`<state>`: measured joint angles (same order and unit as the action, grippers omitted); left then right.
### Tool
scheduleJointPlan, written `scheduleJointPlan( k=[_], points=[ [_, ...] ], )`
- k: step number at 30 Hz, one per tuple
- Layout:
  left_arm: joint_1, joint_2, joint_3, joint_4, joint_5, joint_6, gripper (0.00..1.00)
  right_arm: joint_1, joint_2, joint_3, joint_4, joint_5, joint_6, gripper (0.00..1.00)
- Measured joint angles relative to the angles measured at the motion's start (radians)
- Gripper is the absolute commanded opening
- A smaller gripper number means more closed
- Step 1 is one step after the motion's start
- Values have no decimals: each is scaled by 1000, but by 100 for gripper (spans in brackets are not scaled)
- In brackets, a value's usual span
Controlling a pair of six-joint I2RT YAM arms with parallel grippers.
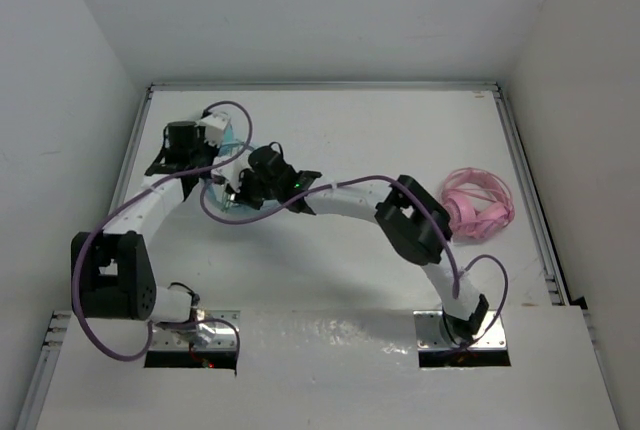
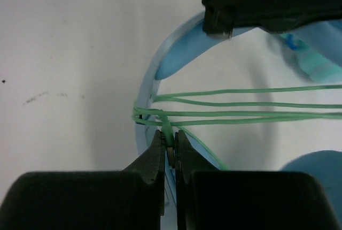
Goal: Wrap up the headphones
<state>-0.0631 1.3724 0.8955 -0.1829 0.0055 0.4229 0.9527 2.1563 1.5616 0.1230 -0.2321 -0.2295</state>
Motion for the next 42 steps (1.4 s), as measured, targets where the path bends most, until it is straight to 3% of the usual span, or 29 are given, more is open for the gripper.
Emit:
scheduleJointPlan(
  k=[9,15,26,28,30,31,33,34,38,42],
  points=[
    [288,-6,-101,-82,65,124,0,81,261,259,41,-45,34,0],
    [336,-13,-137,-32,37,172,0,98,393,440,60,-56,73,0],
    [440,-4,-94,-166,45,205,0,138,405,442,120,-27,49,0],
    [440,5,-87,-175,32,210,0,148,405,442,129,-16,46,5],
    [440,29,-75,-177,27,210,6,153,405,441,137,8,46,14],
    [440,51,-66,-179,25,208,13,156,406,439,159,32,42,26],
    [441,98,-58,-195,24,199,20,156,407,431,221,92,29,34],
    [441,121,-59,-214,24,197,23,153,408,427,262,126,20,45],
    [441,190,-96,-307,0,198,43,124,408,426,358,220,0,51],
    [440,175,-95,-342,-24,198,53,108,408,424,386,270,-11,54]
  ],
)
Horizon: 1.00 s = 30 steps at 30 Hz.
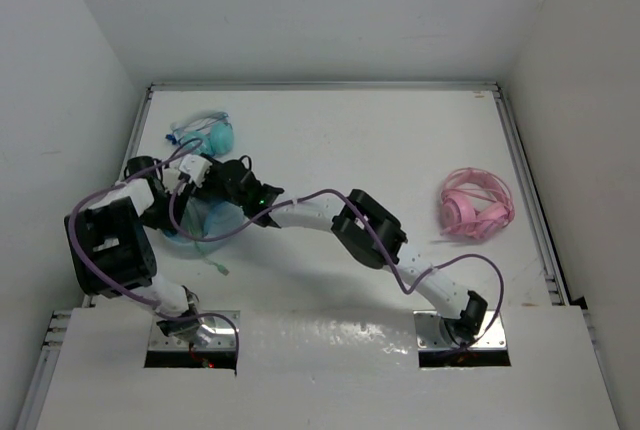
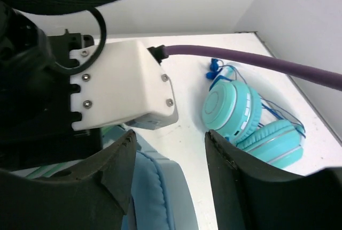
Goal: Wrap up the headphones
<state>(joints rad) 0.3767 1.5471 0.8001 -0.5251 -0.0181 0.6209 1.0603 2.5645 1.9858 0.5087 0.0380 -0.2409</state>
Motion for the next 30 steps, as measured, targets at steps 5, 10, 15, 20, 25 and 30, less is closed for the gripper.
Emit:
scheduleJointPlan(
  k=[5,10,15,20,25,30],
  points=[
    [0,-37,2,-24,-16,-8,61,0,-43,-129,89,35,-5,58],
    [0,-60,24,-21,-42,-27,61,3,-187,-350,148,41,14,66],
    [0,-60,52,-17,-45,-32,63,3,-430,-557,200,31,28,82],
    [0,-61,70,-17,-42,-36,69,2,-626,-598,140,0,30,99],
    [0,-63,100,-10,-43,-53,77,-1,-764,-692,95,43,33,99],
    [2,-143,104,47,-97,-113,92,-101,-872,-825,-51,123,149,99]
  ],
)
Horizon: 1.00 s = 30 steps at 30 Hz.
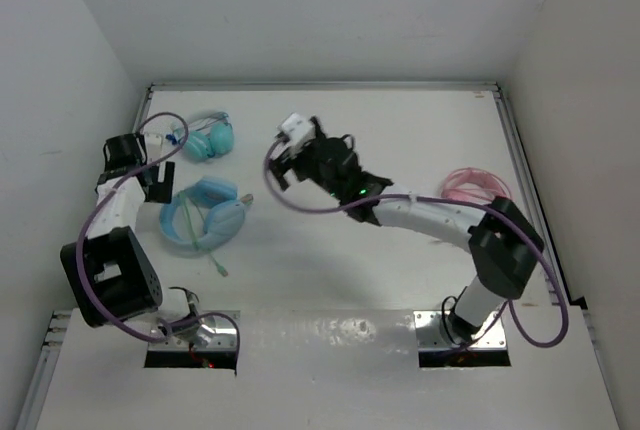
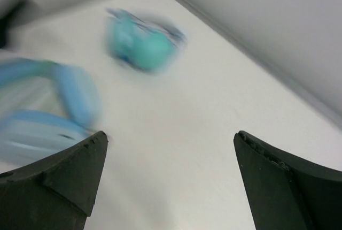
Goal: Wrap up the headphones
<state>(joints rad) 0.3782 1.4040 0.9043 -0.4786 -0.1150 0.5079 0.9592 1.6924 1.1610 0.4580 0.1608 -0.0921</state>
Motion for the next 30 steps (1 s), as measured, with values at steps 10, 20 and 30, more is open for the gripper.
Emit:
scheduleJointPlan(
  k=[10,20,30],
  points=[
    [146,-97,0,90,-15,-141,92,-661,-476,-557,-211,287,479,99],
    [158,-153,-26,118,29,-270,92,-750,-634,-640,-242,352,568,99],
    [158,-188,-65,153,28,-300,91,-750,-595,-640,-249,332,572,99]
  ],
)
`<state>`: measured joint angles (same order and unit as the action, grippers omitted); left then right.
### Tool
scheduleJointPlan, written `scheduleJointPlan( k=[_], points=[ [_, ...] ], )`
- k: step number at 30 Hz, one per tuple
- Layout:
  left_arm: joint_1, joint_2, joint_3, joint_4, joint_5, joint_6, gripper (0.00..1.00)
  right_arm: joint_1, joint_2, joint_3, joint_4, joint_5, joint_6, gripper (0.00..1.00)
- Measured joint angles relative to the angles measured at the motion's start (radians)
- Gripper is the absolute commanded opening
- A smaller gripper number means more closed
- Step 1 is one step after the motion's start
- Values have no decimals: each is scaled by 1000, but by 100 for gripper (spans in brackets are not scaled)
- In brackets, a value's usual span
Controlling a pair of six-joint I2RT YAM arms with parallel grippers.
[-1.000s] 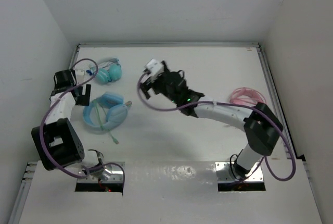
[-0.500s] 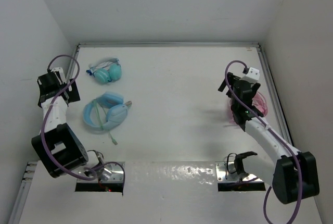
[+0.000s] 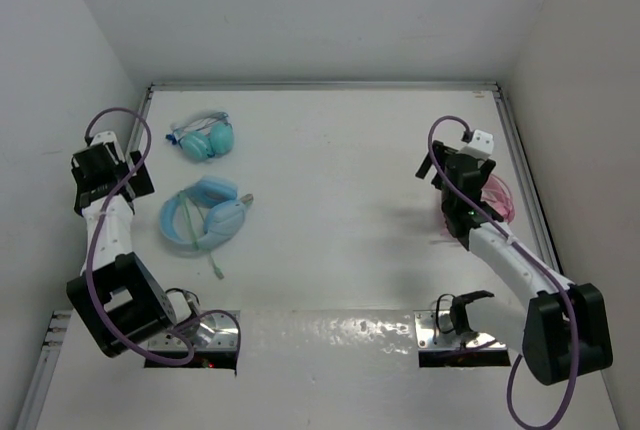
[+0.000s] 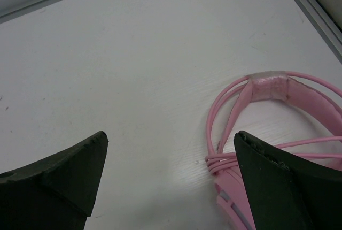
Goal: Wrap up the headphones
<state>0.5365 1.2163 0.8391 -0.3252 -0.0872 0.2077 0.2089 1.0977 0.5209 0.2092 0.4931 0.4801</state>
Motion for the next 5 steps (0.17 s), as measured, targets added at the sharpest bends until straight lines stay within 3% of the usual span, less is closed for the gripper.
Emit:
scheduleJointPlan(
  k=[5],
  points=[
    [0,0,-9,1,29,5,90,0,0,0,0,-3,0,99]
  ],
)
